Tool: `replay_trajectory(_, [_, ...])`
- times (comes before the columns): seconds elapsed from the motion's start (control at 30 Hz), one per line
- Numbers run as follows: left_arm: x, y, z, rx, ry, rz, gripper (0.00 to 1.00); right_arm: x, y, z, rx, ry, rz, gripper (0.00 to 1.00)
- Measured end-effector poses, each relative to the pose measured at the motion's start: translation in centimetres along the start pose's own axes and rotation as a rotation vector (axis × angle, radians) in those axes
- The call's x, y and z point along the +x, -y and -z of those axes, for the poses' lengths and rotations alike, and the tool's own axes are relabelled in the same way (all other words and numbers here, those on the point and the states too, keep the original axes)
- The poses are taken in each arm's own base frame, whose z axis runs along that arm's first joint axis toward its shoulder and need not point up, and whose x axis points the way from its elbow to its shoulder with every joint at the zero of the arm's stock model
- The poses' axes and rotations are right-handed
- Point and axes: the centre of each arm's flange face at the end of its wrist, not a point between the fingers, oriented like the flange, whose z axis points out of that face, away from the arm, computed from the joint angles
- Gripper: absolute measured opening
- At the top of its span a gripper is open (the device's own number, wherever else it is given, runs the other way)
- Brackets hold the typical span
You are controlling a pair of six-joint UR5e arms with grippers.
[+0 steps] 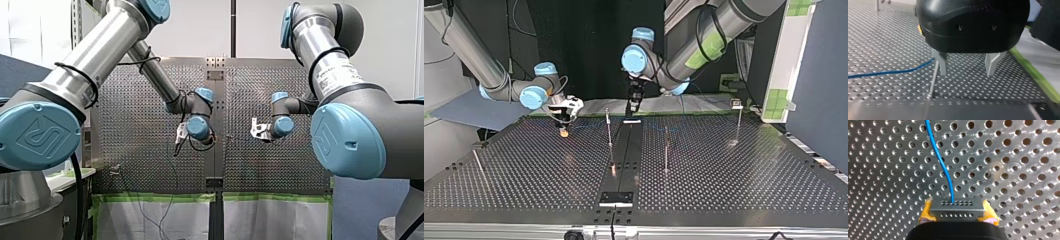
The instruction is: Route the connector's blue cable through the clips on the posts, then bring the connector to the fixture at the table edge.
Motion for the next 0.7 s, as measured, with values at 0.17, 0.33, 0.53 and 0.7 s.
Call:
replay_trajectory(0.17, [0.5, 0.5, 1.0, -0.027, -0.01, -0.044, 1.0, 0.0, 0.1, 0.0, 0.001, 0.001, 0.0, 0.0])
replay_trajectory(0.33, [0.4, 1.3, 1.7, -0.022, -0.003, -0.029, 1.0, 0.0, 0.1, 0.0, 0.001, 0.002, 0.0, 0.0])
replay_trajectory(0.53, [0.3, 2.2, 1.9, 0.025, 0.008, 0.009, 1.0, 0.0, 0.1, 0.0, 0.002, 0.002, 0.001, 0.0])
replay_trajectory(0.7, [0.1, 2.8, 1.8, 0.072, 0.03, 0.053, 1.0, -0.1, 0.2, 0.0, 0.003, 0.002, 0.008, 0.0])
